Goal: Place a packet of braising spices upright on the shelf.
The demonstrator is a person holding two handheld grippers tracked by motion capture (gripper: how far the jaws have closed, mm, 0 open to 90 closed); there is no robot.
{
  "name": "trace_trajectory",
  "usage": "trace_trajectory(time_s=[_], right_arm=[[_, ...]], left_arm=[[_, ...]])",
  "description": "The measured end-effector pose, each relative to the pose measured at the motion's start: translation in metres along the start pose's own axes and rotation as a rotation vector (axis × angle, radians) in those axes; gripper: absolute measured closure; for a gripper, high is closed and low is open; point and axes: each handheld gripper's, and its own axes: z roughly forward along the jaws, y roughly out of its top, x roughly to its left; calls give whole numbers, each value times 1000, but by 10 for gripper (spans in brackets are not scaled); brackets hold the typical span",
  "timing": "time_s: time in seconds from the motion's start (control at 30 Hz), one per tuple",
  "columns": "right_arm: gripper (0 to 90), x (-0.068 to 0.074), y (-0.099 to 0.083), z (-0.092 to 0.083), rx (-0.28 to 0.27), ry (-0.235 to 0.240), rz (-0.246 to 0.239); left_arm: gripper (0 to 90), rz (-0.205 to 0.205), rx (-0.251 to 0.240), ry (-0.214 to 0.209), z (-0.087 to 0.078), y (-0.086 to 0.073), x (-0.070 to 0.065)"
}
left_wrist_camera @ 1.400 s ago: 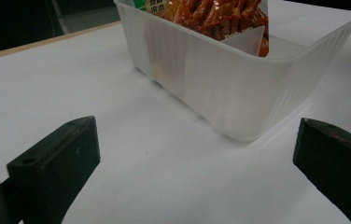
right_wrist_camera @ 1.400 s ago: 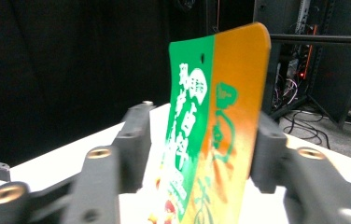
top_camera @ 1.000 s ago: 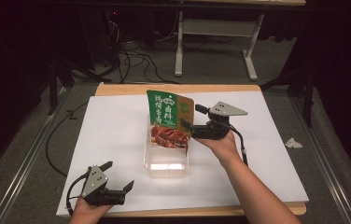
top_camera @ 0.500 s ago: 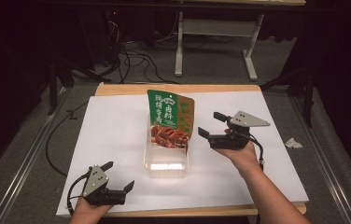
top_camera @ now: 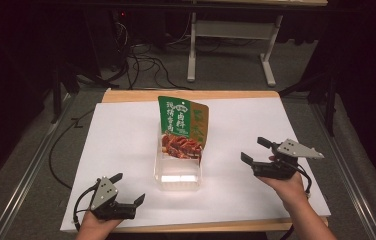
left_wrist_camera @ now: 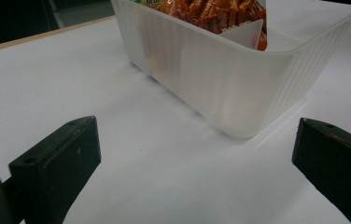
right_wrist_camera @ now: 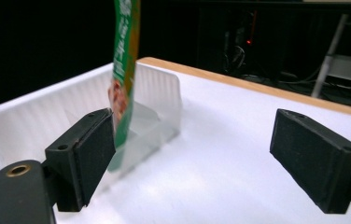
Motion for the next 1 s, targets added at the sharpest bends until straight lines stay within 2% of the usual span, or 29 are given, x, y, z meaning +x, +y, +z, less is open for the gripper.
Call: trace_trajectory(time_s=[0.1, 0.13, 0.2, 0.27, 0.33, 0.5, 0.63, 1.0], right_arm=[[147, -3, -9, -9, -1, -17, 3], [146, -6, -18, -19, 5, -33, 9], [147, -7, -23, -24, 8, -40, 11], [146, -8, -36, -41, 12, -68, 12], [146, -8, -42, -49, 18, -82, 4], [146, -9, -48, -50, 35, -92, 0], [147, -9, -47, -48, 25, -92, -8], [151, -11, -50, -48, 32, -93, 4]], left_arm=[[16, -1, 2, -4, 1, 0, -1], [16, -1, 3, -5, 1, 0, -1], [18, -1, 2, -4, 1, 0, -1], [19, 0, 3, -6, 2, 0, -2], [20, 5, 5, -13, 2, 0, -3], [20, 6, 12, -17, 5, 0, -4], [20, 13, 13, -19, 5, 1, -5], [20, 10, 5, -19, 3, 1, -4]])
